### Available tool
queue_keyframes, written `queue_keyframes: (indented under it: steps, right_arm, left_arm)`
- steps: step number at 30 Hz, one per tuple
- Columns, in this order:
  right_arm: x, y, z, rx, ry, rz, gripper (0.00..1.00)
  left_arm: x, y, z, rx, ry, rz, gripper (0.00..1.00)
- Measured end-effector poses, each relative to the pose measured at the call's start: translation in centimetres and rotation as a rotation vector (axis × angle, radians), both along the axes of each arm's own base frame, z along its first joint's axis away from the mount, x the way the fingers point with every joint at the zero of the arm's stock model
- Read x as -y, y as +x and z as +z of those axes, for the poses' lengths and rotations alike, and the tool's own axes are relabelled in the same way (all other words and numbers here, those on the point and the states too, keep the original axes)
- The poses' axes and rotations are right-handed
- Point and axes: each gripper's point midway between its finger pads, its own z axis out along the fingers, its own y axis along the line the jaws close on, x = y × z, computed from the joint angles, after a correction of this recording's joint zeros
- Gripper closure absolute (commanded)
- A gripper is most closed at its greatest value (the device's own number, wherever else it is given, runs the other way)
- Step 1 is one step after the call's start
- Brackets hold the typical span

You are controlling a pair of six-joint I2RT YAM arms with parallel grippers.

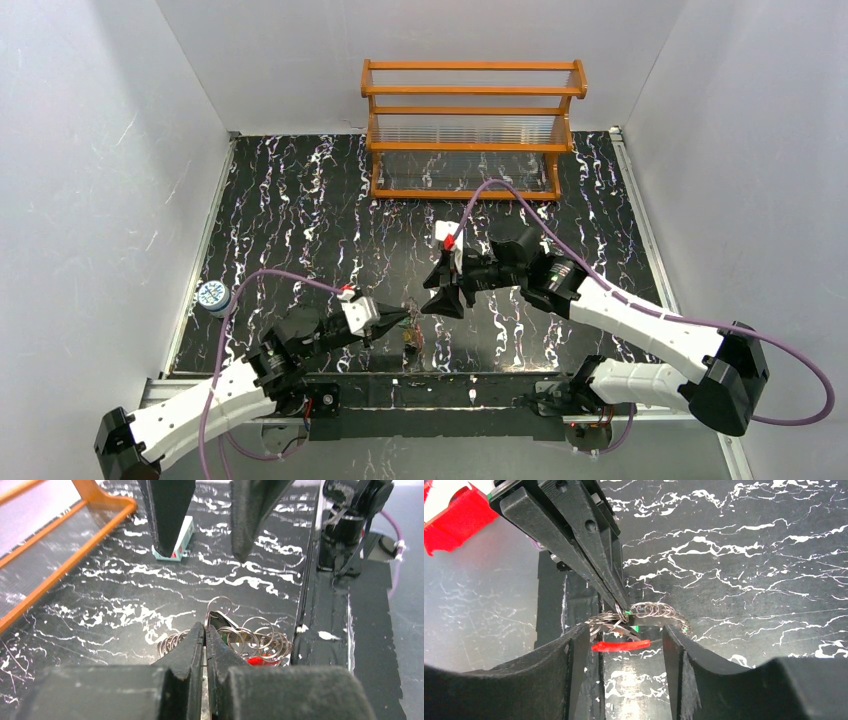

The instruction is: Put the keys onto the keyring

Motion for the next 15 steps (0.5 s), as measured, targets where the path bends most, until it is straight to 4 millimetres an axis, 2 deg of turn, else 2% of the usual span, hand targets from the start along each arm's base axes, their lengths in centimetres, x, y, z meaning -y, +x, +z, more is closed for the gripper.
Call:
queue_keyframes:
  steps: [7,11,15]
  right_arm:
    - [-0.4,-0.2,1.4,-0.073,0.062,0.015,0.44]
    - [-0.8,-0.5,1.2,-0.115,0.063,0.032,0.44]
    - [-1.0,-0.6,0.4,-0.16,0.042,0.035,0.44]
  left_arm:
    - [-0.5,-0.5,2.4,0.065,-0.175,0.002,1.0]
    - [-0.6,-0.6,3.5,0.083,-0.222,0.003,1.0]
    - [-0.5,-0.5,3.5,0.077,-0.227,0.005,1.0]
